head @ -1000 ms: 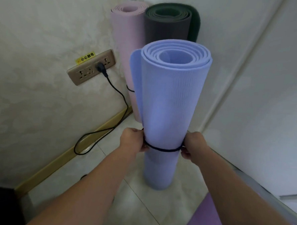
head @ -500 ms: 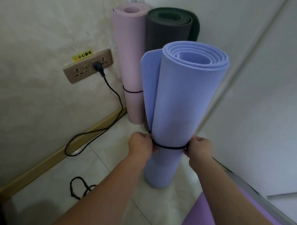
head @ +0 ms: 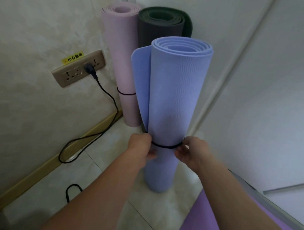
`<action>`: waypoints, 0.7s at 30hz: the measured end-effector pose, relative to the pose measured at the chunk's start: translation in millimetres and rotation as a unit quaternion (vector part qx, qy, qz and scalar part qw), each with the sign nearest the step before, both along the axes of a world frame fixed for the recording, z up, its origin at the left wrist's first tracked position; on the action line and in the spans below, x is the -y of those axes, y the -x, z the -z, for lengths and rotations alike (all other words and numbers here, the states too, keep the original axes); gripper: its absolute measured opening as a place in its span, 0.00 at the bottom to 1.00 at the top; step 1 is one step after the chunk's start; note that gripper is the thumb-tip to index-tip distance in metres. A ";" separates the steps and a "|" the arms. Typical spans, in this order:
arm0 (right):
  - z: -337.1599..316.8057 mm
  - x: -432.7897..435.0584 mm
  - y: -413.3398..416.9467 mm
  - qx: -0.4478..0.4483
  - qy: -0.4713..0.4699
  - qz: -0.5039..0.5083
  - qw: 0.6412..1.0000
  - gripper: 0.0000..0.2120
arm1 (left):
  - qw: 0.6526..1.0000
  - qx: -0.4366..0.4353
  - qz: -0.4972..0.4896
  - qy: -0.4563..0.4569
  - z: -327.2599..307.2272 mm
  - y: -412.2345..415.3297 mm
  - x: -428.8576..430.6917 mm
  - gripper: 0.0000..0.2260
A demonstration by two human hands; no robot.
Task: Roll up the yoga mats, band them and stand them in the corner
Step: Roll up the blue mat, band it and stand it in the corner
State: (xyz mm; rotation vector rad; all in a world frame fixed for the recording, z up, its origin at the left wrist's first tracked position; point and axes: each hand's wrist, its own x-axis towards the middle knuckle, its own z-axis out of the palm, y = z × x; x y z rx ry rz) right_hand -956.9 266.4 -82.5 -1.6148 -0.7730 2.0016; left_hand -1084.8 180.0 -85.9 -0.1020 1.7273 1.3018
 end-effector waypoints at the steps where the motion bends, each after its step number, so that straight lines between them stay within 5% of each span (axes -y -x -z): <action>1: 0.3 0.9 -0.1 0.007 -0.014 -0.001 1.000 0.09 | 1.000 0.016 0.002 -0.007 -4.8 -5.2 1.2 0.04; 9: 30.8 13.4 -1.2 0.144 -0.118 -0.080 0.979 0.11 | 0.999 -0.037 -0.018 -0.001 31.5 -12.4 -11.7 0.13; 13: 34.3 8.1 -7.5 0.217 -0.176 -0.143 0.949 0.02 | 0.993 -0.097 0.020 0.059 59.7 -9.4 -11.3 0.14; 15: 33.9 4.0 -15.1 0.295 -0.248 -0.220 0.896 0.25 | 0.979 -0.182 0.067 0.057 53.2 -7.9 -3.0 0.21; 17: 29.0 -4.4 -25.2 0.266 -0.343 -0.250 0.865 0.43 | 0.955 -0.253 0.142 -0.056 40.7 -0.8 7.4 0.35; 21: 6.7 -3.3 -31.7 0.086 -0.384 -0.294 0.871 0.47 | 0.911 -0.222 0.273 -0.216 -8.9 9.4 16.9 0.50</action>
